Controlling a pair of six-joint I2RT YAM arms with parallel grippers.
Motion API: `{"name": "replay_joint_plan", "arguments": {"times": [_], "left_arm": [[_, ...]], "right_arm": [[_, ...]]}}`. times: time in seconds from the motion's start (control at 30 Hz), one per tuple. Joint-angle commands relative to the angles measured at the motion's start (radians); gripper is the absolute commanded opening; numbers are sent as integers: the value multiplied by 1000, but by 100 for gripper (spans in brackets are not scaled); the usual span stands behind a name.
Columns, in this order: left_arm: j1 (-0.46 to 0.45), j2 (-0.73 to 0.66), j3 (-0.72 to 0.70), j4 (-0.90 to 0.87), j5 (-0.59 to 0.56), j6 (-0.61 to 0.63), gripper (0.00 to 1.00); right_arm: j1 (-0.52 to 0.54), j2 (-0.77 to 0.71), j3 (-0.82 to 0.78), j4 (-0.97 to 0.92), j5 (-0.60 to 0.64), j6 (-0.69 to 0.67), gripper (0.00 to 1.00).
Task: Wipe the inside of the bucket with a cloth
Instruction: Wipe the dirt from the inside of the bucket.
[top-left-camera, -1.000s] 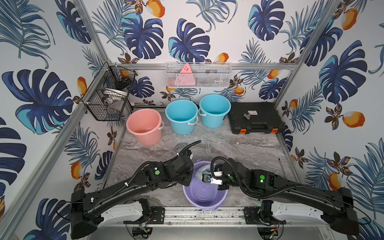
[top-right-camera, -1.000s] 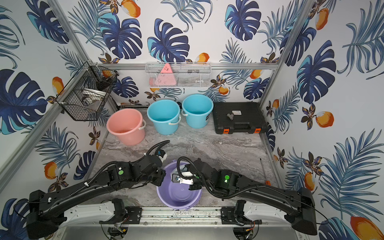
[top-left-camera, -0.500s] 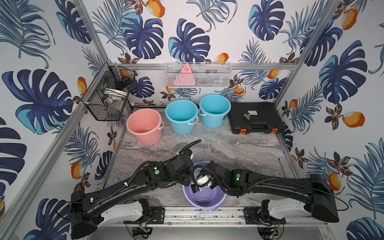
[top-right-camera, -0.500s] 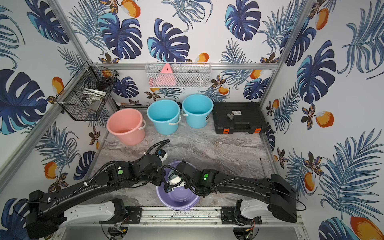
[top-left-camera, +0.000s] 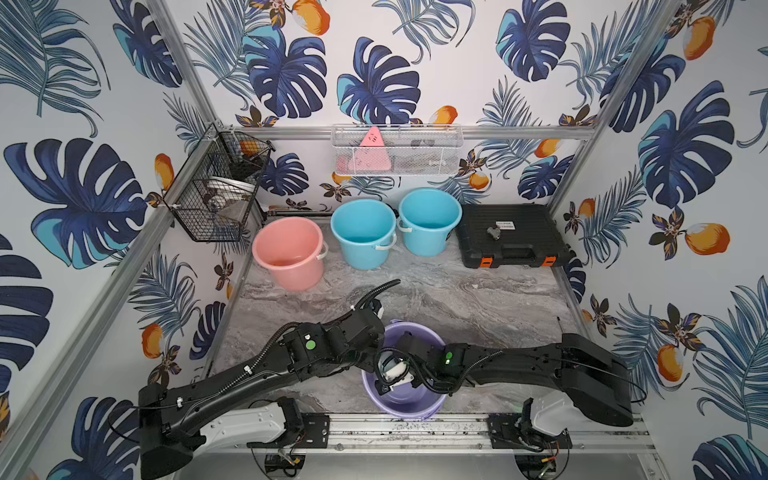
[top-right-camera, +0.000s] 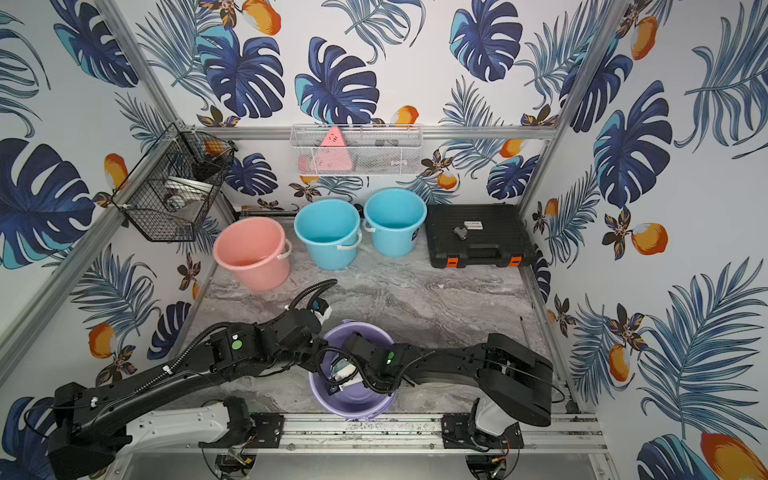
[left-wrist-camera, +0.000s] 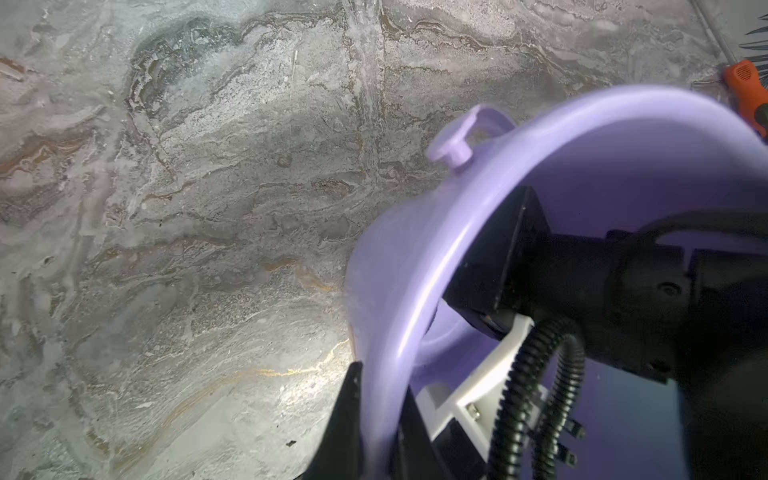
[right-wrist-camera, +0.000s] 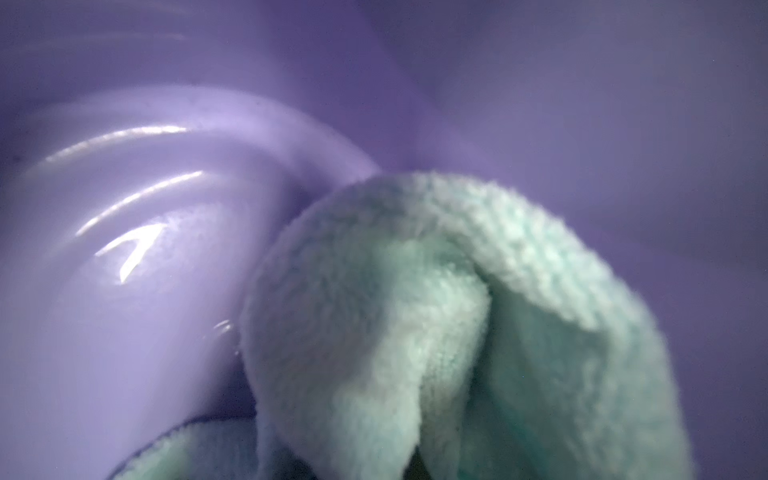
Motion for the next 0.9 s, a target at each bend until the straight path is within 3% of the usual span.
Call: {"name": "replay_joint_plan", "arguments": {"times": [0.0, 0.57, 0.87], "left_arm": [[-2, 1, 10, 37, 9, 22, 0], [-1, 1, 16, 7, -61, 0, 0], [-2, -2, 17, 11, -56, 1, 0]], "right_arm": [[-7, 18, -6, -14, -13, 50, 0], [-6, -355, 209, -576, 88, 94, 0], [10, -334, 328, -817, 154, 137, 0]]}}
